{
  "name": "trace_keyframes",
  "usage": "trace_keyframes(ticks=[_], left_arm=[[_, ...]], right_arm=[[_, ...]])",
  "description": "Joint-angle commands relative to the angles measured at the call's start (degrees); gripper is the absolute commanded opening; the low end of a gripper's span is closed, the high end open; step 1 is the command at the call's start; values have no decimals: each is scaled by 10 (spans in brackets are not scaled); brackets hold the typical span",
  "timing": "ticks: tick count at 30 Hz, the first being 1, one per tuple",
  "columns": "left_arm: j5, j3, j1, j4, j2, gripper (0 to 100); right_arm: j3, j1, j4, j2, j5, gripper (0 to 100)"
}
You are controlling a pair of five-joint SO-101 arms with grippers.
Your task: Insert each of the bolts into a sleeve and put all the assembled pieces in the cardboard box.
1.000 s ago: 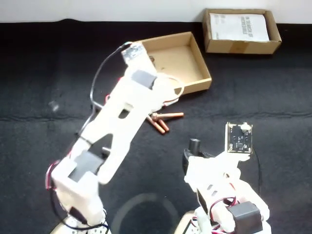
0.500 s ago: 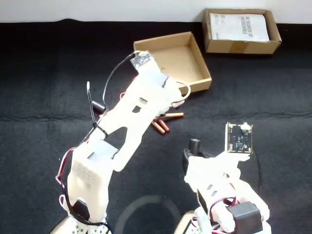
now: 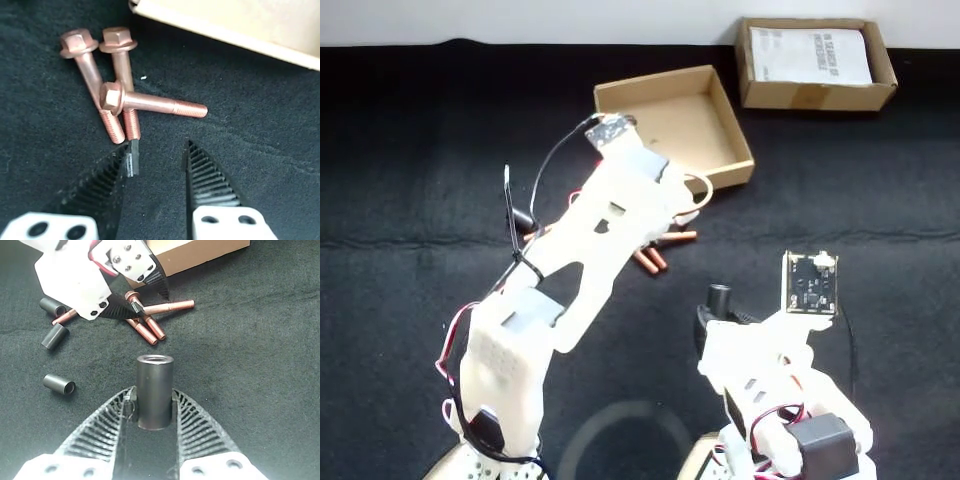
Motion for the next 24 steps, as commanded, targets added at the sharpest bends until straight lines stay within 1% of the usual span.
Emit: trace_keyframes(ticks=[1, 6, 11, 24], left_arm=[[10, -4, -7, -8, 17, 157], [11, -10, -22, -11, 88, 157], [11, -80, -29, -5, 131, 157], [11, -262, -17, 98, 138, 157]], right_arm=[[0, 2, -8, 0, 7, 6], [0, 2, -8, 0, 7, 6], [0, 1, -7, 0, 7, 6], [0, -1, -7, 0, 7, 6]])
